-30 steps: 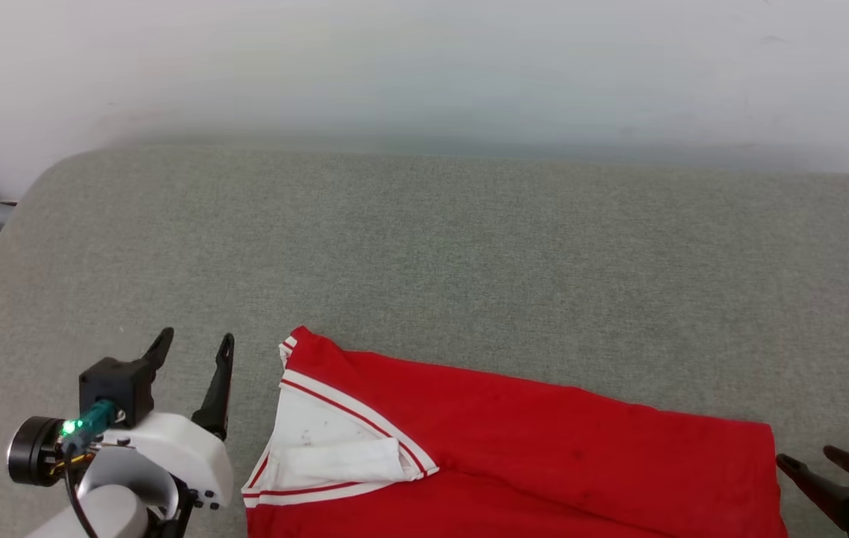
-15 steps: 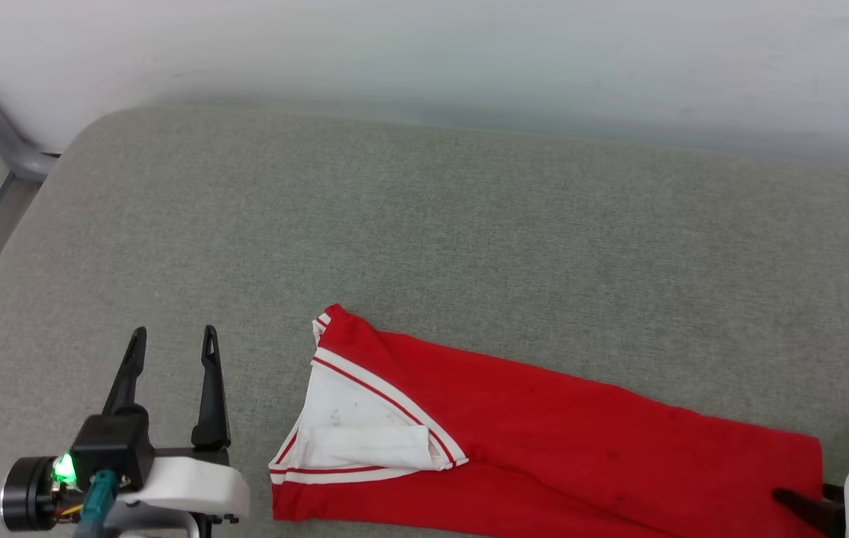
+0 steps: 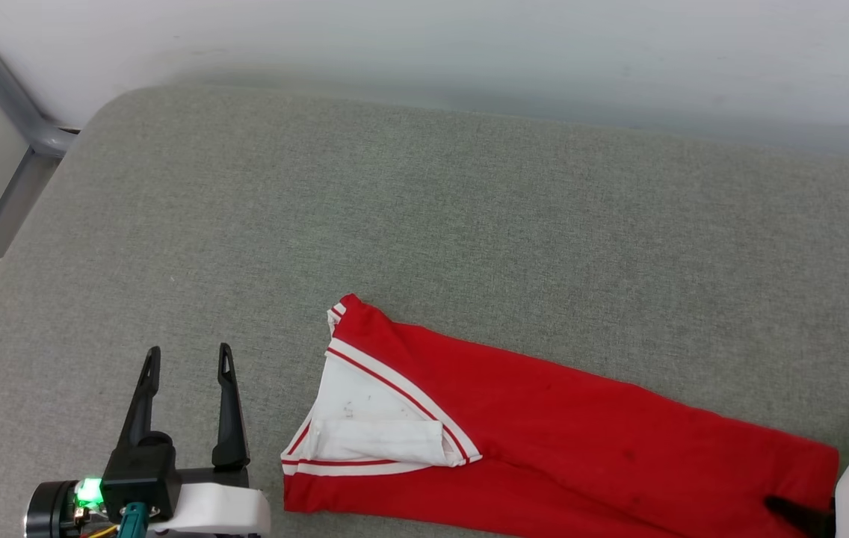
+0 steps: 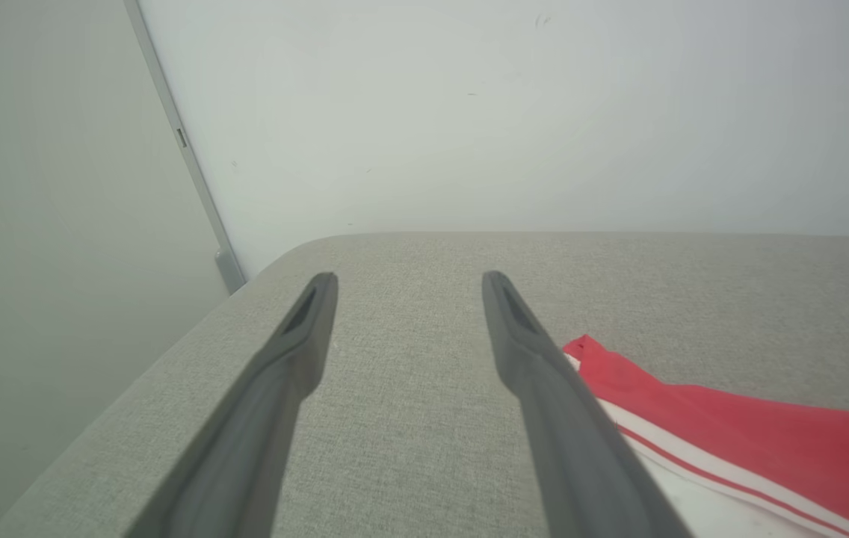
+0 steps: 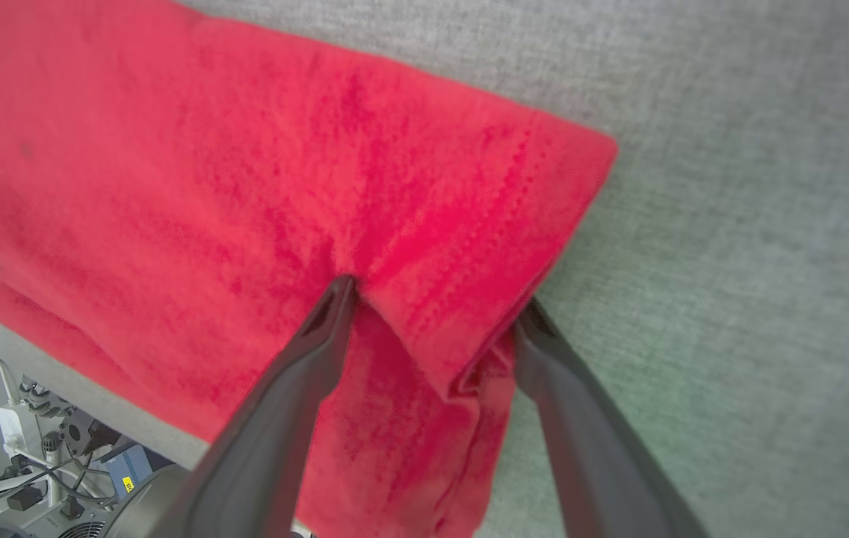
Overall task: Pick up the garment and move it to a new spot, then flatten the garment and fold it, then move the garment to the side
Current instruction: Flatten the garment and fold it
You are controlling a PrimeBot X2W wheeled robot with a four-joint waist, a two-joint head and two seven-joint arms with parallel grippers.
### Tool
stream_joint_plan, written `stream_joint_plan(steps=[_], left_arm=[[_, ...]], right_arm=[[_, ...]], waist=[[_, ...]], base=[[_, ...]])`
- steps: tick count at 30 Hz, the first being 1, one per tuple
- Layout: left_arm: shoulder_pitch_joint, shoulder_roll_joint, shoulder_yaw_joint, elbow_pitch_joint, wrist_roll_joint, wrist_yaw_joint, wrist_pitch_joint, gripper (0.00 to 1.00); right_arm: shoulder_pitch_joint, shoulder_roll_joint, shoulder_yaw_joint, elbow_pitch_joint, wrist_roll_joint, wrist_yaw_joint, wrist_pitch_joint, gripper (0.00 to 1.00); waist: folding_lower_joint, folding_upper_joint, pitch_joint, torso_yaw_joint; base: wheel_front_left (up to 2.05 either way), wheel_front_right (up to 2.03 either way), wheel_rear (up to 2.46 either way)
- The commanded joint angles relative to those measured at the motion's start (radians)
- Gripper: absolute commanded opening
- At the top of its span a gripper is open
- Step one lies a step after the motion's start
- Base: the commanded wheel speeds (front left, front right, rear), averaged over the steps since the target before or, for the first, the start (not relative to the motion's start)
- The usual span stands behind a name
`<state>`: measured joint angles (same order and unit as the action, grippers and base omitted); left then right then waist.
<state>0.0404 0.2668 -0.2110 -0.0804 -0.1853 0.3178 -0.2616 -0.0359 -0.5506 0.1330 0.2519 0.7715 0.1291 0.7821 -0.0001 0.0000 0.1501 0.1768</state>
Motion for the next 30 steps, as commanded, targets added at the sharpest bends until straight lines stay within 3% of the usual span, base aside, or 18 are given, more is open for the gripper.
stream_joint_plan(steps=[1, 2, 11, 23, 30], left_arm=[[0.010, -0.014, 0.011, 0.005, 0.009, -0.008, -0.004, 1.00], [0.011, -0.022, 0.019, 0.010, 0.023, -0.018, -0.004, 1.00], [0.039, -0.076, 0.096, 0.012, 0.097, -0.080, -0.004, 1.00], [0.062, -0.104, 0.126, 0.014, 0.149, -0.136, -0.004, 1.00], [0.068, -0.109, 0.129, 0.032, 0.165, -0.149, -0.004, 1.00]], right_arm=[[0.018, 0.045, 0.046, 0.027, 0.012, 0.003, 0.001, 0.32], [0.014, 0.046, 0.053, 0.031, 0.019, 0.003, -0.005, 0.00], [-0.015, -0.021, 0.057, 0.030, 0.071, 0.001, -0.081, 0.00], [0.002, -0.165, -0.054, 0.089, 0.069, 0.000, -0.119, 0.00], [-0.004, -0.177, -0.118, 0.175, 0.028, 0.000, -0.117, 0.00]], waist=[[0.0001, 0.0000, 0.000, -0.001], [0.0001, 0.0000, 0.000, -0.002], [0.0001, 0.0000, -0.021, -0.024], [0.0001, 0.0000, -0.048, -0.044], [0.0001, 0.0000, -0.064, -0.049]], base=[[0.00, 0.00, 0.00], [0.00, 0.00, 0.00], [0.00, 0.00, 0.00], [0.00, 0.00, 0.00], [0.00, 0.00, 0.00]])
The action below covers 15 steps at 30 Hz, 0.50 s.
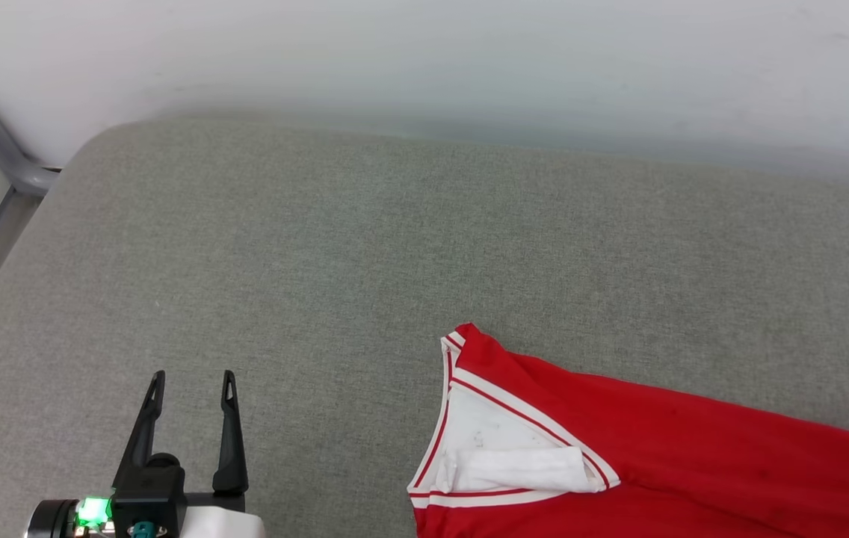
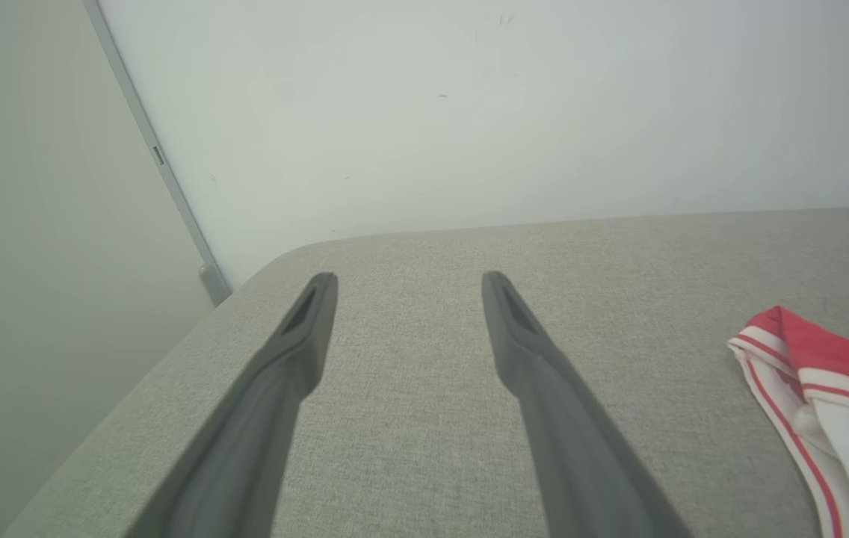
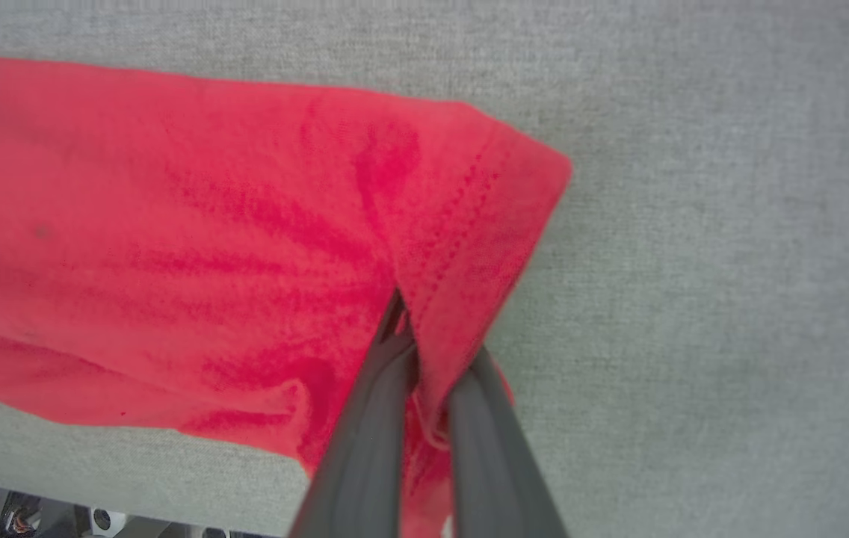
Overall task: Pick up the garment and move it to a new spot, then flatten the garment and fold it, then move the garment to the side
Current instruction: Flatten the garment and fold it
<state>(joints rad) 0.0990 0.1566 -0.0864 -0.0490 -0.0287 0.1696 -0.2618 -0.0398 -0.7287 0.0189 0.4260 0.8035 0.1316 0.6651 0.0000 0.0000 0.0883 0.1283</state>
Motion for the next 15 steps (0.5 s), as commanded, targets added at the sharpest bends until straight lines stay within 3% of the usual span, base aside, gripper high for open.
stream_joint_plan(steps=[1, 5, 10, 15], left_arm=[[0.013, 0.000, 0.005, 0.003, 0.008, -0.003, -0.004, 1.00], [0.024, -0.002, 0.009, 0.008, 0.009, -0.011, -0.004, 1.00], [0.037, -0.004, 0.014, 0.008, 0.011, -0.014, -0.004, 1.00], [0.012, -0.009, 0.010, 0.012, 0.016, -0.018, -0.004, 1.00]], right_arm=[[0.002, 0.011, -0.008, -0.004, 0.002, -0.002, 0.001, 0.00], [0.013, 0.044, -0.015, -0.078, 0.048, -0.001, 0.014, 0.00], [0.032, 0.073, 0.007, -0.259, 0.109, -0.001, 0.055, 0.00], [-0.016, 0.108, 0.108, -0.474, 0.074, -0.001, 0.099, 0.00]], waist=[[0.0000, 0.0000, -0.006, -0.002], [0.0000, 0.0000, -0.021, -0.012], [0.0000, 0.0000, -0.028, -0.020], [0.0000, 0.0000, -0.011, -0.007]], base=[[0.00, 0.00, 0.00], [0.00, 0.00, 0.00], [0.00, 0.00, 0.00], [0.00, 0.00, 0.00]])
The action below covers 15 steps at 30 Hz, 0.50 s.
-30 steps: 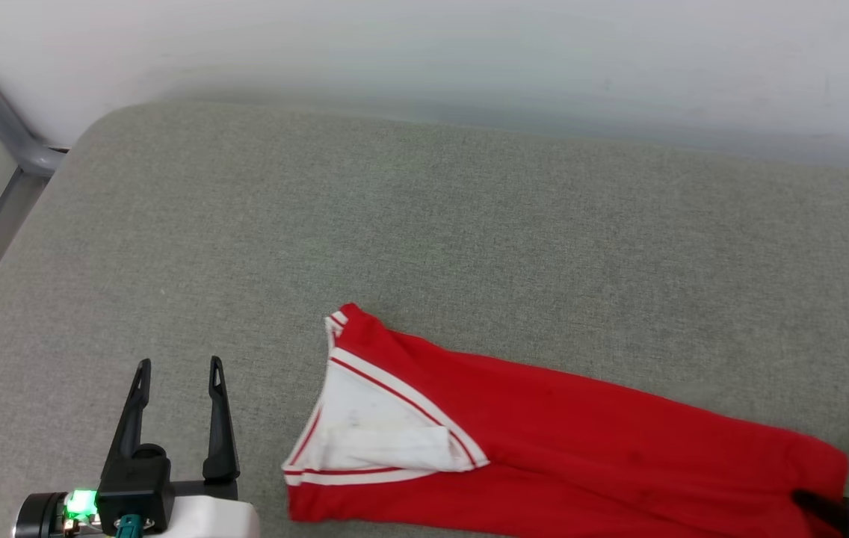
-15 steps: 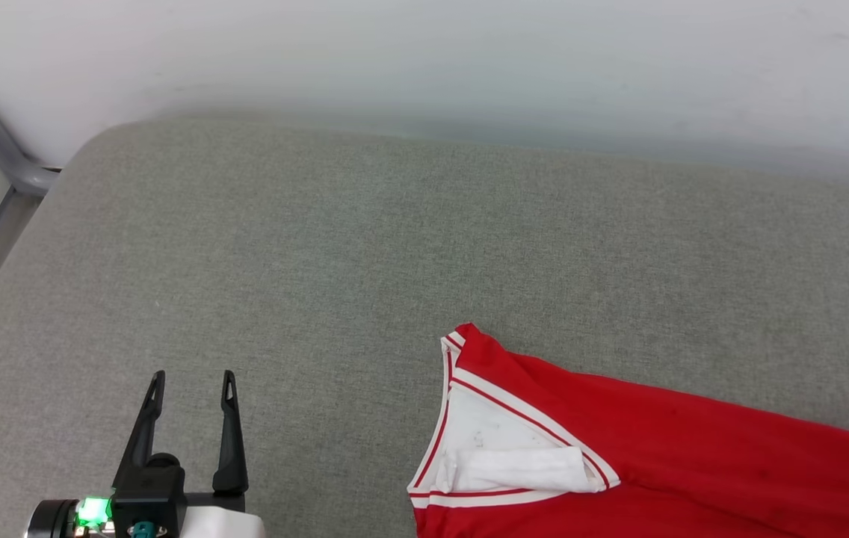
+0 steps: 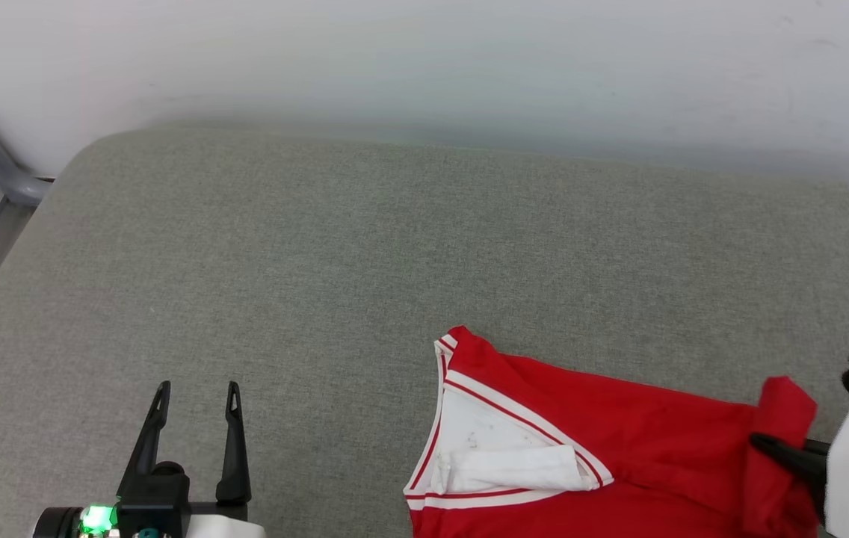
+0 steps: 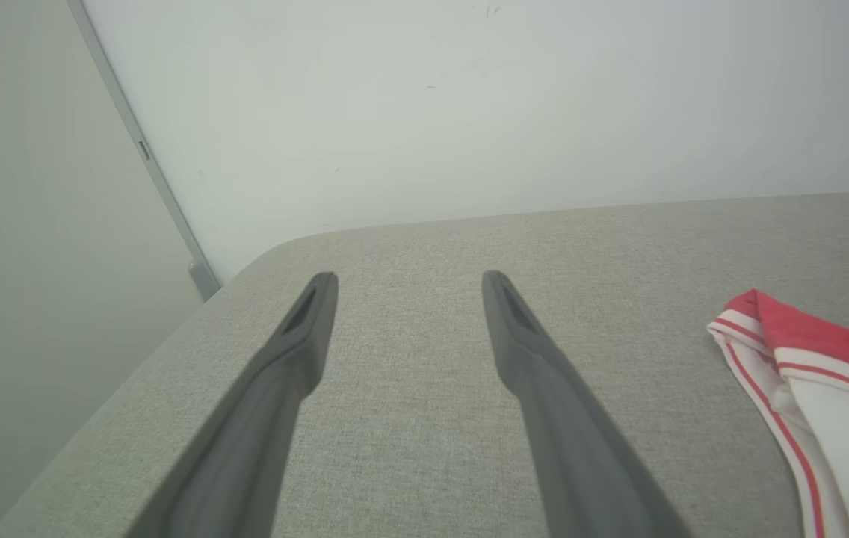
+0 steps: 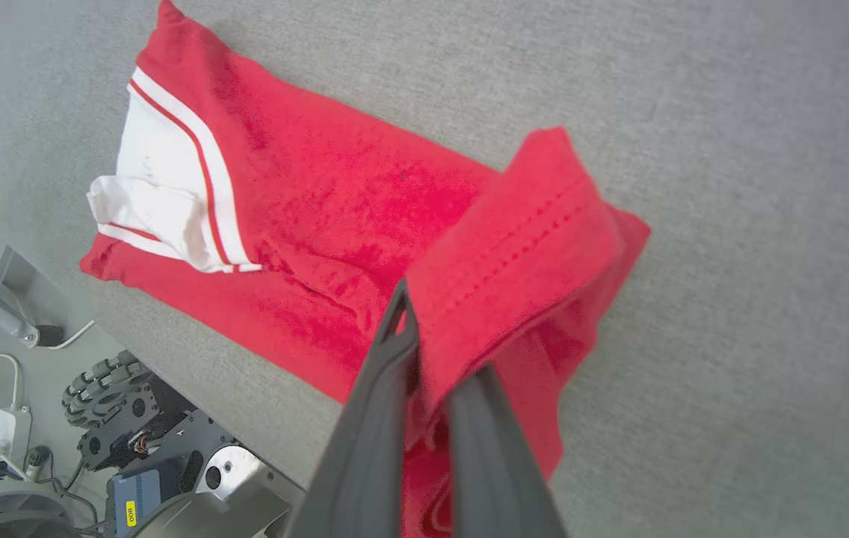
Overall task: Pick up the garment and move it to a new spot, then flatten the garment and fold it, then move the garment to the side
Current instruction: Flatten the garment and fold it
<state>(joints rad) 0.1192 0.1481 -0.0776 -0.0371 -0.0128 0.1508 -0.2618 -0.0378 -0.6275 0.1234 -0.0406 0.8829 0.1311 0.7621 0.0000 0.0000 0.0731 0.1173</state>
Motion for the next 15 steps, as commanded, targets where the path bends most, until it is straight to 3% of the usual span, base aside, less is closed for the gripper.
stream_joint_plan(steps=[1, 6, 15], left_arm=[[-0.013, -0.001, -0.001, 0.001, 0.002, -0.001, -0.004, 1.00], [-0.030, -0.003, -0.004, 0.004, 0.004, -0.009, -0.004, 1.00], [-0.060, -0.010, -0.014, 0.013, 0.007, -0.013, -0.004, 1.00]], right_arm=[[-0.032, 0.011, 0.028, -0.028, -0.016, -0.001, 0.007, 0.00], [-0.140, 0.039, 0.171, -0.074, -0.067, -0.001, 0.022, 0.00], [-0.370, 0.089, 0.432, -0.013, -0.115, -0.001, 0.001, 0.00]], waist=[[0.0000, 0.0000, 0.007, 0.009], [0.0000, 0.0000, 0.026, 0.026], [0.0000, 0.0000, 0.052, 0.059]], base=[[0.00, 0.00, 0.00], [0.00, 0.00, 0.00], [0.00, 0.00, 0.00]])
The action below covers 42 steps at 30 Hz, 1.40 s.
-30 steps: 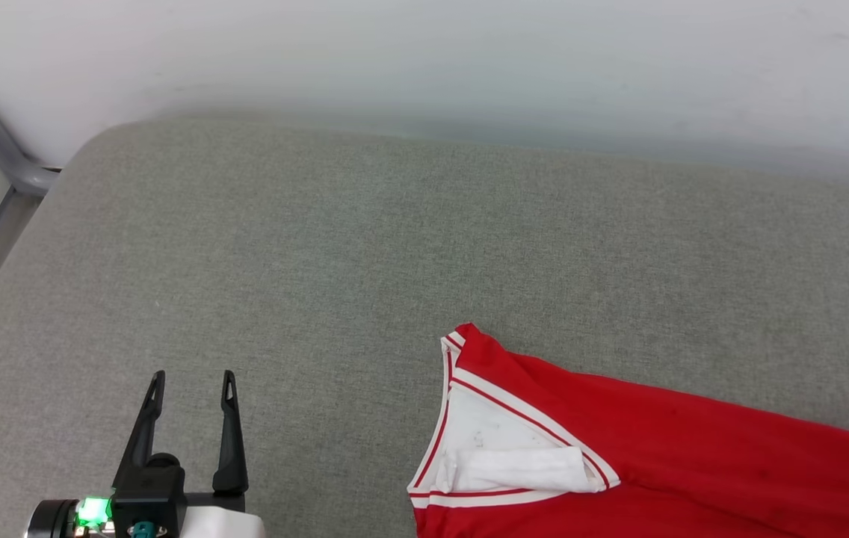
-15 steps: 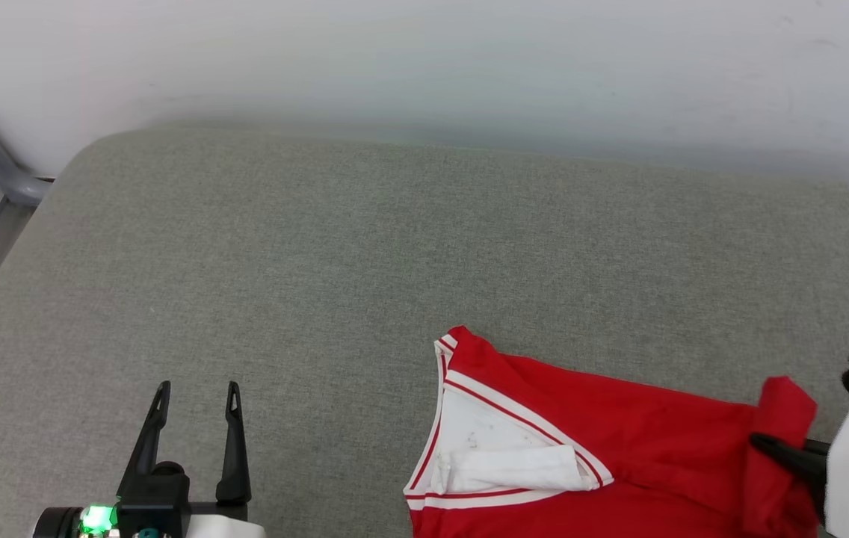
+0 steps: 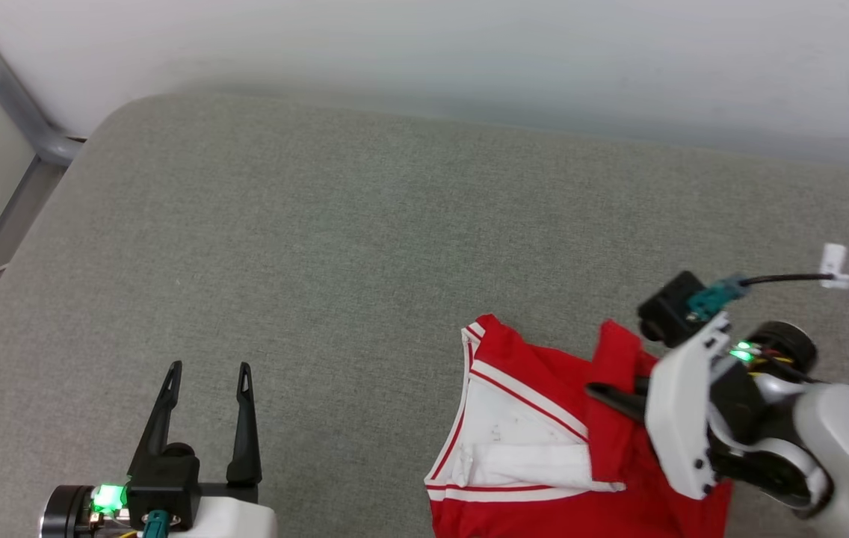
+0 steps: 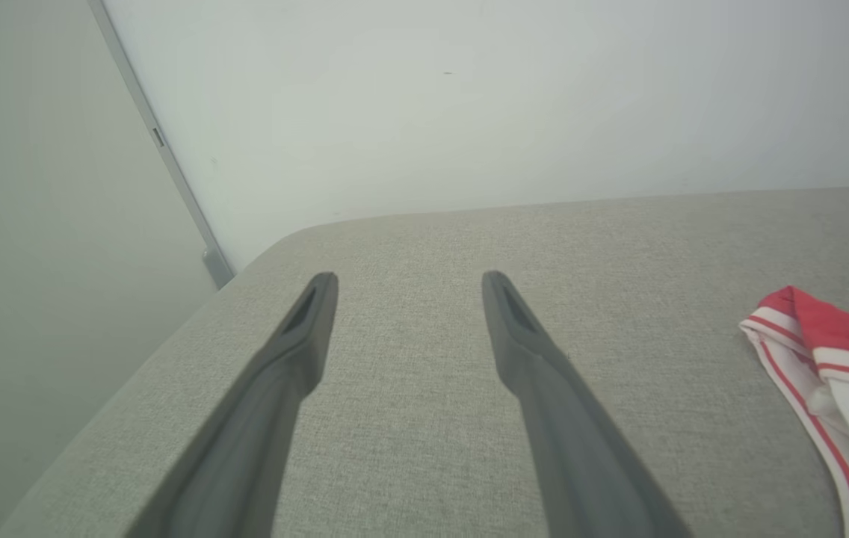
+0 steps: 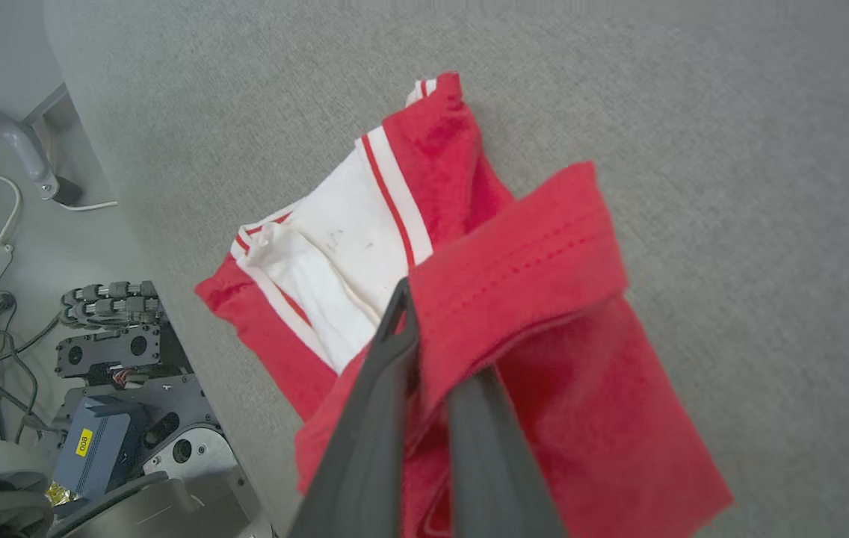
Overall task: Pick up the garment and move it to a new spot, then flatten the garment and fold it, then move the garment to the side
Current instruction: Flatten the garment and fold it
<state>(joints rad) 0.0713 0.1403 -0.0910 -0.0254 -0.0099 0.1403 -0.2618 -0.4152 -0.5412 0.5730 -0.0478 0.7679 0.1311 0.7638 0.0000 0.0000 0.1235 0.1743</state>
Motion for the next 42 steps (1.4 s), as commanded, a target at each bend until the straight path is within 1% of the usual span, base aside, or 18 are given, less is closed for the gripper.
stream_joint_plan(steps=[1, 8, 15, 19, 23, 26, 28, 29, 30, 31, 34, 37, 39, 42], left_arm=[[-0.017, -0.004, -0.001, 0.001, 0.004, -0.003, -0.004, 1.00], [-0.034, -0.012, -0.008, 0.005, 0.002, -0.004, -0.004, 1.00], [-0.053, -0.021, -0.016, 0.008, 0.003, -0.005, -0.004, 1.00], [-0.062, -0.028, -0.021, 0.009, 0.003, -0.004, -0.004, 1.00], [-0.069, -0.033, -0.024, 0.011, 0.004, -0.003, -0.004, 1.00], [-0.071, -0.034, -0.024, 0.014, 0.005, -0.001, -0.004, 1.00], [-0.067, -0.032, -0.023, 0.015, 0.005, 0.000, -0.004, 1.00], [-0.064, -0.031, -0.022, 0.017, 0.005, 0.000, -0.004, 1.00], [-0.059, -0.029, -0.021, 0.019, 0.005, 0.000, -0.004, 1.00], [-0.053, -0.027, -0.021, 0.020, 0.005, -0.001, -0.004, 1.00], [-0.039, -0.023, -0.021, 0.023, 0.004, -0.003, -0.004, 1.00], [-0.027, -0.017, -0.017, 0.023, 0.004, -0.003, -0.004, 1.00], [-0.015, -0.012, -0.015, 0.022, 0.003, -0.003, -0.004, 1.00], [-0.004, -0.006, -0.010, 0.021, 0.001, -0.004, -0.004, 1.00]], right_arm=[[-0.020, 0.009, 0.014, 0.008, -0.001, -0.001, -0.006, 0.00], [-0.201, 0.079, 0.214, 0.135, -0.001, -0.001, -0.043, 0.00], [-0.330, 0.147, 0.392, 0.313, -0.025, -0.001, -0.076, 0.00], [-0.363, 0.176, 0.479, 0.424, -0.015, -0.001, -0.085, 0.00], [-0.366, 0.196, 0.543, 0.529, -0.003, -0.001, -0.103, 0.00], [-0.363, 0.206, 0.581, 0.581, 0.018, -0.001, -0.125, 0.00], [-0.367, 0.207, 0.588, 0.589, 0.043, -0.001, -0.154, 0.00], [-0.373, 0.203, 0.590, 0.583, 0.053, -0.001, -0.171, 0.37], [-0.378, 0.193, 0.594, 0.570, 0.060, -0.001, -0.186, 0.59], [-0.384, 0.178, 0.595, 0.556, 0.070, -0.001, -0.205, 1.00], [-0.390, 0.133, 0.580, 0.496, 0.091, -0.001, -0.284, 1.00], [-0.370, 0.076, 0.551, 0.430, 0.088, -0.001, -0.369, 1.00], [-0.350, 0.035, 0.514, 0.397, 0.071, -0.001, -0.431, 1.00], [-0.306, -0.008, 0.436, 0.364, 0.032, -0.001, -0.522, 1.00]], waist=[[0.0000, 0.0000, 0.005, 0.006], [0.0000, 0.0000, 0.027, 0.030], [0.0000, 0.0000, 0.052, 0.056], [0.0000, 0.0000, 0.068, 0.067], [0.0000, 0.0000, 0.078, 0.072], [0.0000, 0.0000, 0.081, 0.070], [0.0000, 0.0000, 0.076, 0.066], [0.0000, 0.0000, 0.071, 0.063], [0.0000, 0.0000, 0.065, 0.059], [0.0000, 0.0000, 0.059, 0.055], [0.0000, 0.0000, 0.038, 0.039], [0.0000, 0.0000, 0.016, 0.017], [0.0000, 0.0000, 0.002, 0.000], [0.0000, 0.0000, -0.016, -0.026]], base=[[0.00, 0.00, 0.00], [0.00, 0.00, 0.00], [0.00, 0.00, 0.00], [0.00, 0.00, 0.00], [0.00, 0.00, 0.00], [0.00, 0.00, 0.00], [0.00, 0.00, 0.00], [0.00, 0.00, 0.00], [0.00, 0.00, 0.00], [0.00, 0.00, 0.00], [0.00, 0.00, 0.00], [0.00, 0.00, 0.00], [0.00, 0.00, 0.00], [0.00, 0.00, 0.00]])
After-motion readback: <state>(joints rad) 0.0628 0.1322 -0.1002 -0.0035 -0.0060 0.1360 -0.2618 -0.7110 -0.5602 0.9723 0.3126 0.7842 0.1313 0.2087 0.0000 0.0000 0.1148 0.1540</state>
